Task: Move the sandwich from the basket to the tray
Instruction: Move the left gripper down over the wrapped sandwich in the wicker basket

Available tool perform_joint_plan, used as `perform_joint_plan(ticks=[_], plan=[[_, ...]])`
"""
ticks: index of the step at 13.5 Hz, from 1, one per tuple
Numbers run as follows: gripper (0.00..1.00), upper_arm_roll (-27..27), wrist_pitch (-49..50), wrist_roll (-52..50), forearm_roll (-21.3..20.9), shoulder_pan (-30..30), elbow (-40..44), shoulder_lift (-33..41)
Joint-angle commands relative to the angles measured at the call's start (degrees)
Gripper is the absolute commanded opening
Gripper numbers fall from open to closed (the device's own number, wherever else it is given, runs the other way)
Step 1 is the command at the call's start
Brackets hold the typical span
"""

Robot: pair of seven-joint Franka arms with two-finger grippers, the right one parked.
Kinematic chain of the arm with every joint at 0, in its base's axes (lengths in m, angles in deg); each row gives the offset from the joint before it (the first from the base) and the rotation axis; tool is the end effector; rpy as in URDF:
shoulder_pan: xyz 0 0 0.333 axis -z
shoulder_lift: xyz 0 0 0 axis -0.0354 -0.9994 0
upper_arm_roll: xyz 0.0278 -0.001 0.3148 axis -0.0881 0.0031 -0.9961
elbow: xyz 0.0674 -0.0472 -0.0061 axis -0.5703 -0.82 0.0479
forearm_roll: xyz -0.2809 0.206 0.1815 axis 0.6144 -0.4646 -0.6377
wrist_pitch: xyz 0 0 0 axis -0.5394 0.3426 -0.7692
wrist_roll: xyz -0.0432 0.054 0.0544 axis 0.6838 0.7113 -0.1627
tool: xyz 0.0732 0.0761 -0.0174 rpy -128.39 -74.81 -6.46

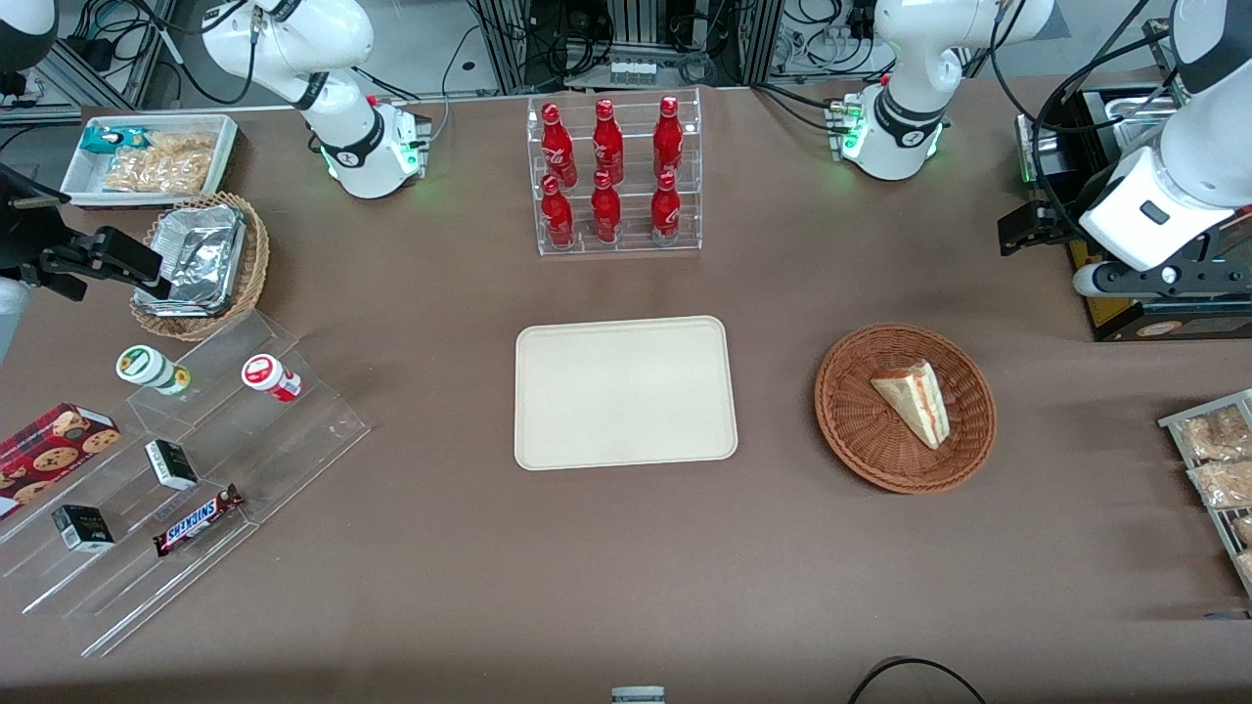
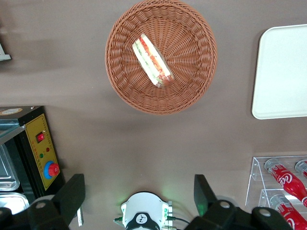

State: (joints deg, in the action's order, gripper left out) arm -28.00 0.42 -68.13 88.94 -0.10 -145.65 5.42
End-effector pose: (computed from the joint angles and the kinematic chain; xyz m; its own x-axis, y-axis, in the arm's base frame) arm 0.5251 -0.0620 0.6039 0.9770 -0.0292 -0.2113 -0.0357 -0.9990 -0.0271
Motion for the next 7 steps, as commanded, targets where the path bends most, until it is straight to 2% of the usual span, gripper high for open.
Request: perform_joint_plan(ticks=[1,4,7], plan=[[1.0,0.5,-2.2,0.3,-0.7,0.6,-0.6,0.5],[1.0,1.1,-5.5,0.2,-0.7,0.6,-3.9,0.2],[1.0,1.1,-14.2,0.2,-0.7,0.6,-12.4,0.3]])
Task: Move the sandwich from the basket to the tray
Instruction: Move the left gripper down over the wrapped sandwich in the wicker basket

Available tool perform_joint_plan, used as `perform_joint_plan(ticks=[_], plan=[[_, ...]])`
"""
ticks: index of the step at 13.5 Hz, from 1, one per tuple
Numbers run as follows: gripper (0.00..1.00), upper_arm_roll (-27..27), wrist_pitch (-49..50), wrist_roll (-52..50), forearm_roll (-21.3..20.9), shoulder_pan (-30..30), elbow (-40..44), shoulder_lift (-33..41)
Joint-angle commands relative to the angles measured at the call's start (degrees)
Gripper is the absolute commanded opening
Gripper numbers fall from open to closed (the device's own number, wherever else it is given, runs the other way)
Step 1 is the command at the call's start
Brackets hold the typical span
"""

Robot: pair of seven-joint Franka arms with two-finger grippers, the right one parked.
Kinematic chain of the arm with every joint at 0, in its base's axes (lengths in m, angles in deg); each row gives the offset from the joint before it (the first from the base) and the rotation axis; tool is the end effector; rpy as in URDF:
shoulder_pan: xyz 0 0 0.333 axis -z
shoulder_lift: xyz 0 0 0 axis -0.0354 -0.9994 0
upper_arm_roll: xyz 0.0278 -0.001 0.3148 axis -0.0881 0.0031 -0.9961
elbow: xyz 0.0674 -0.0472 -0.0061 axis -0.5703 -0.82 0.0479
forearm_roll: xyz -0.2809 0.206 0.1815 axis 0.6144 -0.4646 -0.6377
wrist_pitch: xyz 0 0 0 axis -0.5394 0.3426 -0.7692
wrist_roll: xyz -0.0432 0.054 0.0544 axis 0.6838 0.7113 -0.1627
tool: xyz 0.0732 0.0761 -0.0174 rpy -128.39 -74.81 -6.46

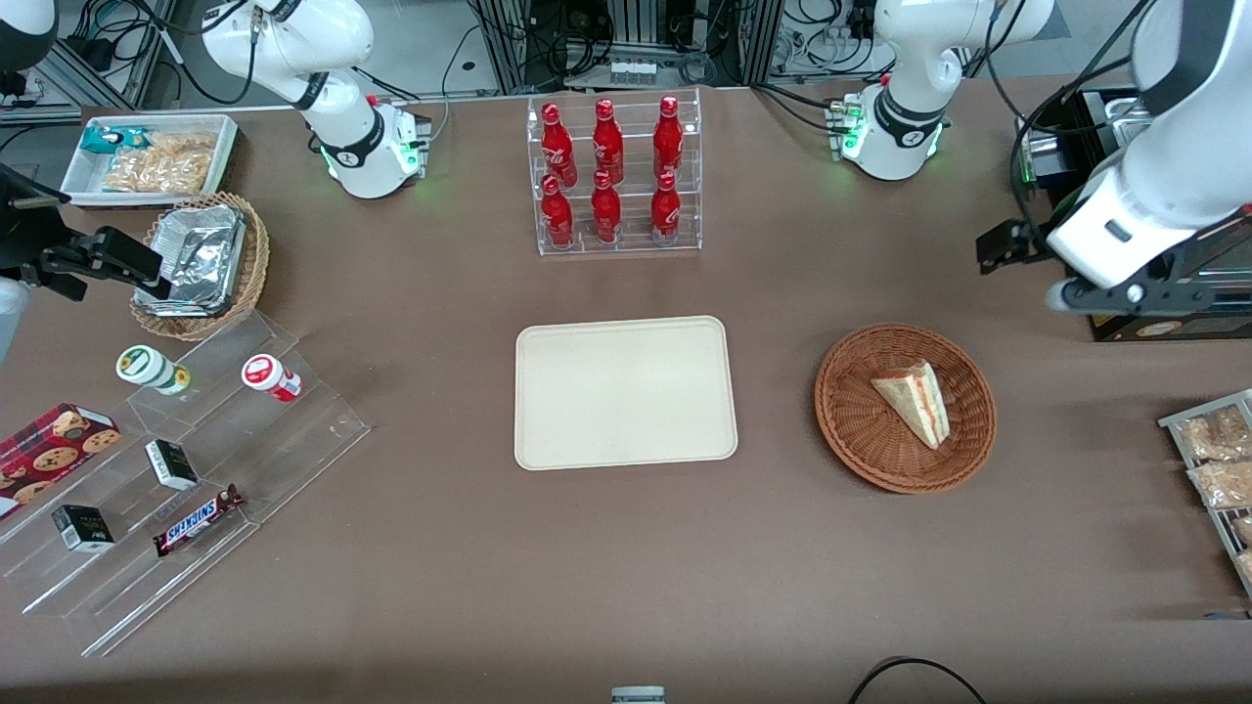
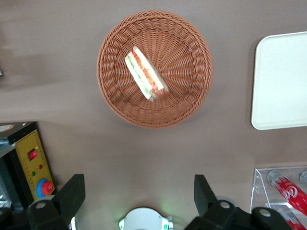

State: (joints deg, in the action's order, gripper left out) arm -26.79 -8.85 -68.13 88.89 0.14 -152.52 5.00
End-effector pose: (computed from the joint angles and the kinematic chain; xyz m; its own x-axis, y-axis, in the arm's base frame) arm 0.5365 -0.0770 0.5561 0.9825 -0.0563 -0.1775 -0.0615 -0.9978 -0.0243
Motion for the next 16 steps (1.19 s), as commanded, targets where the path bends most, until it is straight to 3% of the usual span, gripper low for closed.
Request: perform_joint_plan(ticks=[1,5,9,16], plan=[[1.0,-0.1,-7.8,0.0,-0.7,0.4,-8.3,0.5],[1.0,0.0,-23.3,-0.4,-0.6,0.3,-19.9,0.1],[1.0,-0.1,-32.3,-0.9,-0.3,0.2,-25.3,-1.9],[1.0,-0.1,-40.4,-20.9,-0.2,0.1,-29.1,-4.4]])
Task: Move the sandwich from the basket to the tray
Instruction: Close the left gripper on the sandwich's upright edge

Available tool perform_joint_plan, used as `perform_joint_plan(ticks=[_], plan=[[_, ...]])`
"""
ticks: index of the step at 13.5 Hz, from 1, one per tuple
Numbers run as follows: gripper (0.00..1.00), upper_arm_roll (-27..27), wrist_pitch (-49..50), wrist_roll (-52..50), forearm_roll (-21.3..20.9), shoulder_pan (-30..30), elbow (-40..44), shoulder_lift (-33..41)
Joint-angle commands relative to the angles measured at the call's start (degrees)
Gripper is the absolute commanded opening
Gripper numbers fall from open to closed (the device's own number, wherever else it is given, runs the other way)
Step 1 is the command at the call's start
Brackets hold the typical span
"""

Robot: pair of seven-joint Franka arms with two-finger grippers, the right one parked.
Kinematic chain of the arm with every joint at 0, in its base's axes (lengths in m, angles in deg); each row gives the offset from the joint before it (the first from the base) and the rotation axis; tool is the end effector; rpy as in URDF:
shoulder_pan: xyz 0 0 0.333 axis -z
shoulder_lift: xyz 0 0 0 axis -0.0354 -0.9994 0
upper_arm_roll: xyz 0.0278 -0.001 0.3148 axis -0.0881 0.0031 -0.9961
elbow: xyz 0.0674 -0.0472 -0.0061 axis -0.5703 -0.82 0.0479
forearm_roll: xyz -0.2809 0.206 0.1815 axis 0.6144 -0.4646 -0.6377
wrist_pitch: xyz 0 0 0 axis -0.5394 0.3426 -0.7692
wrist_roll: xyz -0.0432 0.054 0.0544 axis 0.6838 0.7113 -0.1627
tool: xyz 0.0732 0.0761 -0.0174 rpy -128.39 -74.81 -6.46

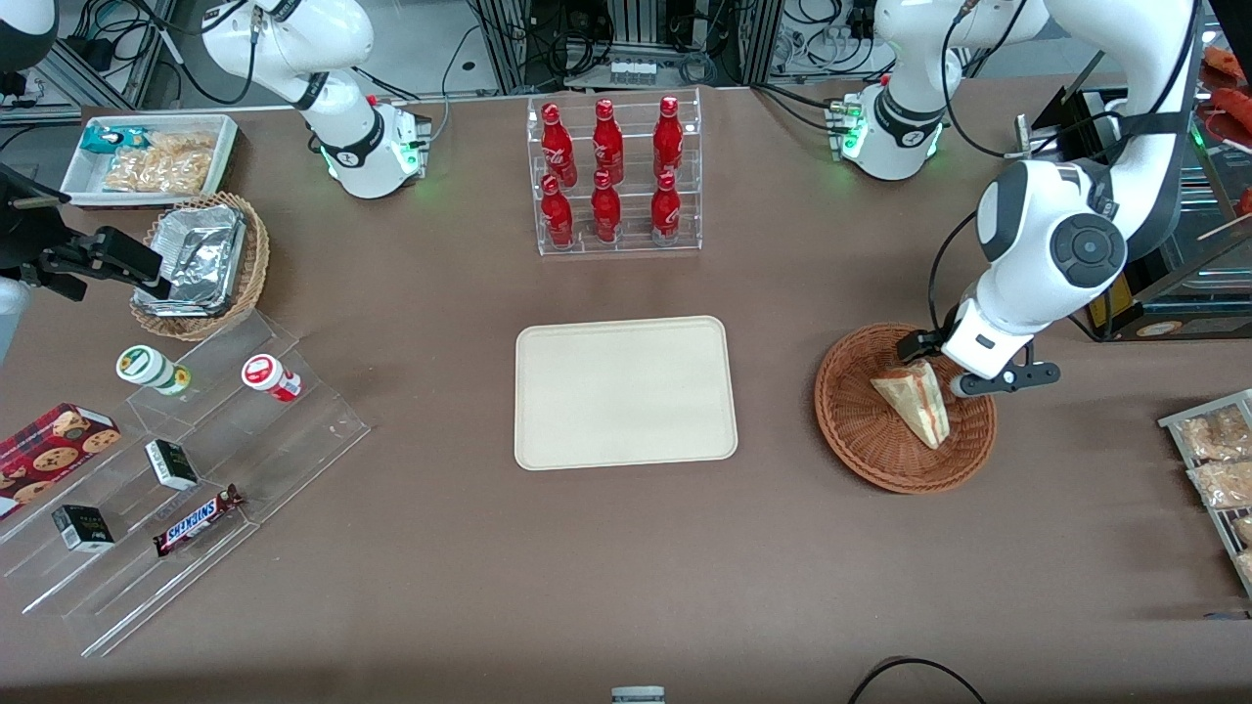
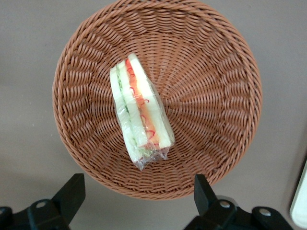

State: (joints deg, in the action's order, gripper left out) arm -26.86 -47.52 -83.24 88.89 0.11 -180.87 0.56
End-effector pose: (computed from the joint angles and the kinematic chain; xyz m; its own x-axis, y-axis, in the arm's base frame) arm 0.5258 -0.0750 0.3398 0.9771 0.1998 -0.0726 0.1985 -0.9798 -0.0251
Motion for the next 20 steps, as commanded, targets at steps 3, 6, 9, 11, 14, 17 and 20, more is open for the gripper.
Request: perform_joint_plan(ticks=[3,6,9,11,14,17,20], plan=[[1.0,-0.1,-4.9,-17.8,-0.1,0.1,-0.9,-2.4],[1.0,-0.1,-8.8,-25.5,-0.1,0.2,-1.4,-4.5],[1.0,-0.1,-12.0,-25.6,-0.1,-0.2,-1.6,-6.9],[1.0,-0.1,-14.2,-25.7,-0.1,-0.3,-1.6,-8.9],[0.92,-0.2,-15.4,-25.6,-0.1,-0.4,-1.5,-10.9],[0.14,-0.2,-14.9,-26.9,-0.1,-0.3,-1.4,-10.8],[0.05,-0.2,-14.4,-26.1,-0.1,-0.3,-0.8,-10.4]])
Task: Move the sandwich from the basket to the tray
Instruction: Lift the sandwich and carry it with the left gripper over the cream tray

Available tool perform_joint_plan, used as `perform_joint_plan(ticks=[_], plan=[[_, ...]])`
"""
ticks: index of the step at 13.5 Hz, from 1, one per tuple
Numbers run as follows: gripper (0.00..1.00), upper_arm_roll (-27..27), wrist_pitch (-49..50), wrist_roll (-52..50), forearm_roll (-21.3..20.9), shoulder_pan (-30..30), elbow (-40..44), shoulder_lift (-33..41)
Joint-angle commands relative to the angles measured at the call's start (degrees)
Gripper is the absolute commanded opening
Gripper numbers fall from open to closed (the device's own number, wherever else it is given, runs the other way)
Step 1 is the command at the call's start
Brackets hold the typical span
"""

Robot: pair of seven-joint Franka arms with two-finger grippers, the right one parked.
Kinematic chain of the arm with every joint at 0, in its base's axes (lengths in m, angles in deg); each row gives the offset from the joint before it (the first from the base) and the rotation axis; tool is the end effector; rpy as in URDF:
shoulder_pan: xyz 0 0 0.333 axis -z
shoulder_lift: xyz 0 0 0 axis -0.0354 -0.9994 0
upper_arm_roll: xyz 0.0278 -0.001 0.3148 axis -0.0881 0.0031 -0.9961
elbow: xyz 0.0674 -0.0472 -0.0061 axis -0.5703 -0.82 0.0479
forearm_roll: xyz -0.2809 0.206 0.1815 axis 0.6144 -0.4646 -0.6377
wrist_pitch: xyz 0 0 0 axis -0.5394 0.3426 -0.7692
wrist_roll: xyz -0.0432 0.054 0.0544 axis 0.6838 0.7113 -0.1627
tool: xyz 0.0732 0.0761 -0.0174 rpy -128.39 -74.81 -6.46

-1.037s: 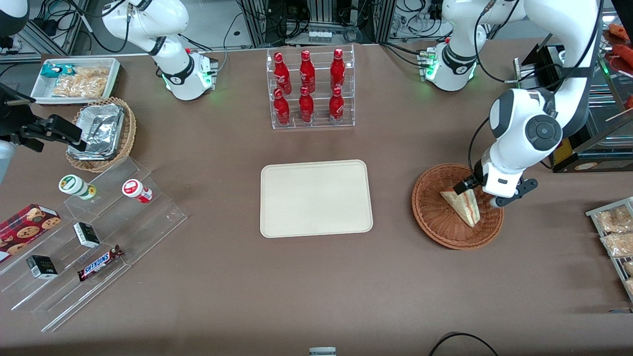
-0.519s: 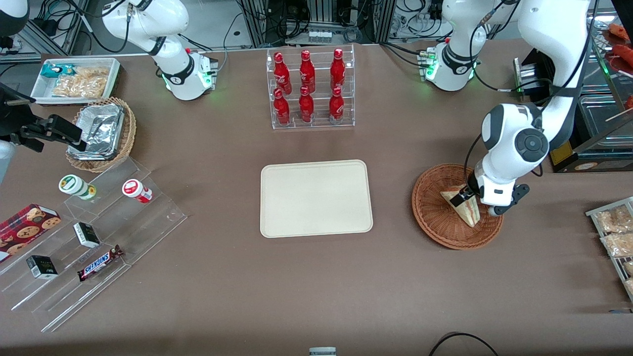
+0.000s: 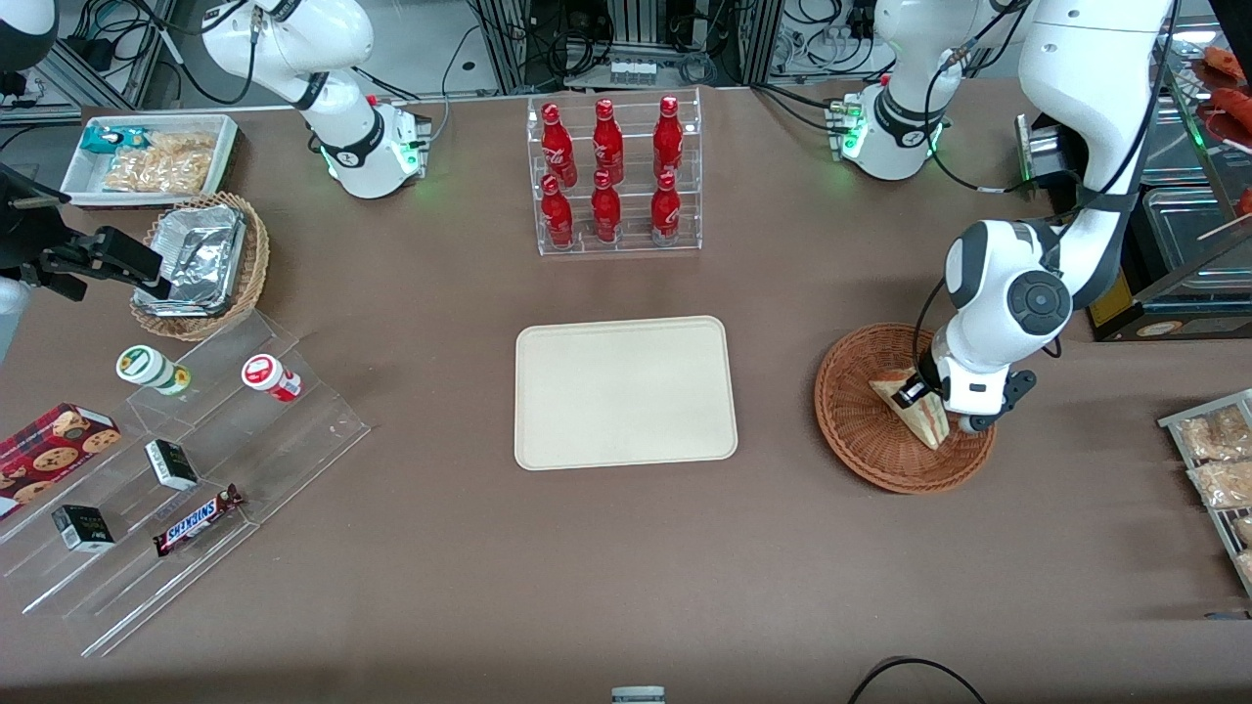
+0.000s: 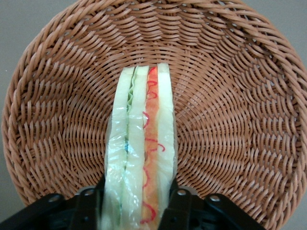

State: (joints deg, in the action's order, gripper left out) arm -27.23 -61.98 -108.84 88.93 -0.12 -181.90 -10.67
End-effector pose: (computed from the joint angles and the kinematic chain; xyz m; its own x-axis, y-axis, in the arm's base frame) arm 0.5409 -0.0722 0.2479 0.7890 0.6130 -0.0417 0.6131 -0.7899 -0.0117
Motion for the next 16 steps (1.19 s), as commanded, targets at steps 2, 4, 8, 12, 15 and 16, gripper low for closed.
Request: perform_joint_plan(ticks=[2,4,8,12,15,16], plan=[[0.05,0.2,0.7,0.2,-1.0,0.2,0.7,1.2],[0.05,0.3,7.5,8.6,-1.0,0.5,3.8,2.2],[0.05,2.1,19.6,15.2,-0.9,3.1,10.2,2.4],[0.05,3.7,19.6,13.6,-0.6,11.9,15.1,-1.3],[0.05,3.7,19.8,4.2,-0.9,19.7,21.2,-5.8],[0.05,3.7,19.7,2.3,-0.9,21.7,23.1,-7.3]])
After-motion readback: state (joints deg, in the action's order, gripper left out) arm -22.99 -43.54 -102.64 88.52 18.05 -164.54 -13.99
